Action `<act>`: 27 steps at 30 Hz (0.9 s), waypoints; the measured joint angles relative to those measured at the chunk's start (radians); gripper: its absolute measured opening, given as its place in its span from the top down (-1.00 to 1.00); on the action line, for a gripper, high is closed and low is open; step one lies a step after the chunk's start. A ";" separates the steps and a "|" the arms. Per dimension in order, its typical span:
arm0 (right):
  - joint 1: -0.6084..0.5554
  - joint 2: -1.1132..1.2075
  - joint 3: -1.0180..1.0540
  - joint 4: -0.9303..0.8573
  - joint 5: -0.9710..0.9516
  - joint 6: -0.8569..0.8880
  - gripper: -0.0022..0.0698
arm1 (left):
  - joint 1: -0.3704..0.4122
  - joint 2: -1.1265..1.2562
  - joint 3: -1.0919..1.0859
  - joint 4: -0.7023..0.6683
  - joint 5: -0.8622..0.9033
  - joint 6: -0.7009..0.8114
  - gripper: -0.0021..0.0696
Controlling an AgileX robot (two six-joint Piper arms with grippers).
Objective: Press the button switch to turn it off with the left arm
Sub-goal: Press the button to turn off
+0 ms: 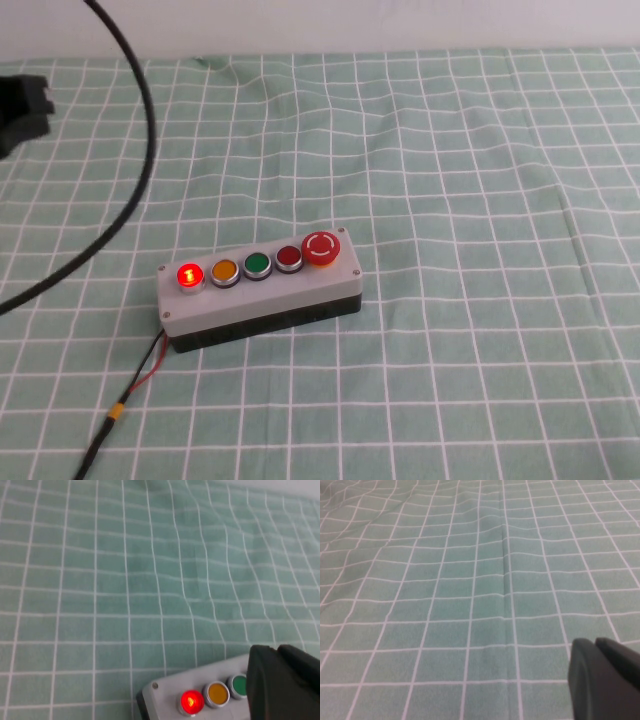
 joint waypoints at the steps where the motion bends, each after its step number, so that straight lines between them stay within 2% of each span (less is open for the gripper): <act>1: 0.000 0.000 0.000 0.000 0.000 0.000 0.98 | -0.015 0.026 -0.004 0.004 0.015 0.000 0.95; 9: 0.000 0.000 0.000 0.000 0.000 0.000 0.98 | -0.154 0.235 -0.006 0.085 0.036 -0.046 0.95; 27: 0.000 0.000 0.000 0.000 0.000 0.000 0.98 | -0.159 0.464 -0.011 0.049 0.020 -0.075 0.95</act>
